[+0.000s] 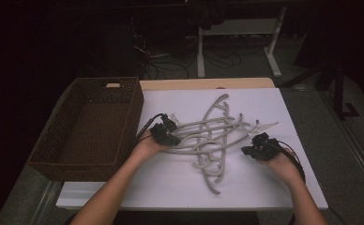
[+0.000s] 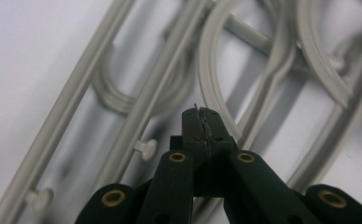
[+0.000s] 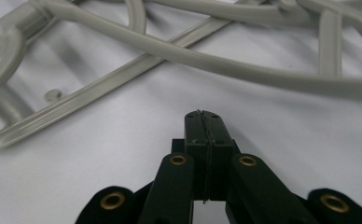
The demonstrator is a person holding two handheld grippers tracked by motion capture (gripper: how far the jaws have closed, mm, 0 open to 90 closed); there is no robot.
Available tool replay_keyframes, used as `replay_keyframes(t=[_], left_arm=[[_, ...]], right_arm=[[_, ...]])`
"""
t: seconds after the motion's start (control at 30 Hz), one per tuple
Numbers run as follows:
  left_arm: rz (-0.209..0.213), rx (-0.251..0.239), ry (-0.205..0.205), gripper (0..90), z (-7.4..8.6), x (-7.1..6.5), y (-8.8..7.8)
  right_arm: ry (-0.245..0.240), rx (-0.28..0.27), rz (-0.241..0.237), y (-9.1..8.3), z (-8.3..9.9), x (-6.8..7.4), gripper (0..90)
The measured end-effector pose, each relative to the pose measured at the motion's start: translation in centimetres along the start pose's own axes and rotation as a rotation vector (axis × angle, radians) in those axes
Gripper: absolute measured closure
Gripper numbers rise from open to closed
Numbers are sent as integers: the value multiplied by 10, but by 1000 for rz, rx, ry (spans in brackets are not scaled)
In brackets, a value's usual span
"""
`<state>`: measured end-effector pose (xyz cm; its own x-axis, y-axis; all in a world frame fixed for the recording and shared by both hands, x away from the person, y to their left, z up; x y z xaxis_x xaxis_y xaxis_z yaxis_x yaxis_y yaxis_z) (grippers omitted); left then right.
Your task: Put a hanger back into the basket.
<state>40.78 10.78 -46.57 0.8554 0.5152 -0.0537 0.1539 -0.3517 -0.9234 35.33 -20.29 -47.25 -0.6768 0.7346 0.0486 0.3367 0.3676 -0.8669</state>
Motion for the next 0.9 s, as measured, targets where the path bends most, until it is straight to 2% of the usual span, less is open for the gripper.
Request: replay_keyframes(t=[0.07,0.13,0.2,0.3,0.4,0.47,0.53,0.63,0.67,0.77,0.9], left_arm=[[-1,-8,2,900,3,-1,-1],[-2,-28,-8,847,4,0,-3],[-17,-59,-12,763,3,1,-7],[3,-133,-14,690,0,-2,-19],[31,-186,17,620,-1,-10,-30],[73,-203,63,549,0,-18,-34],[104,-206,115,477,2,-28,-34],[108,-170,219,457,3,-39,-29],[99,-153,241,459,3,-41,-26],[112,-136,258,474,3,-44,-21],[101,-131,265,520,1,-43,-15]], right_arm=[[5,-5,3,1,-1,-2,890],[7,-14,5,0,-1,-2,889],[13,-25,4,-2,0,-1,866],[21,-57,-3,-7,2,1,792],[40,-93,-6,-12,5,2,691],[62,-120,-17,-16,8,2,623],[76,-143,-15,-18,10,3,563],[82,-155,-29,-19,15,7,498],[82,-152,-29,-19,16,8,492],[90,-158,-32,-18,17,8,465],[92,-146,-33,-14,17,7,446]])
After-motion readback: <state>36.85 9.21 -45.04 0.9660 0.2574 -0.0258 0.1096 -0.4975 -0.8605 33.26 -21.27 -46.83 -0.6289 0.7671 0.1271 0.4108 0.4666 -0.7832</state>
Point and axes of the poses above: each handheld gripper's, and its own axes: y roughly forward along the jaws, z roughly out of its underside, x roughly to its left, the point moved 4 cm from there along y, roughly forward along the jaws, and after that the axes turned 8 degrees about x, right-handed, at the moved point
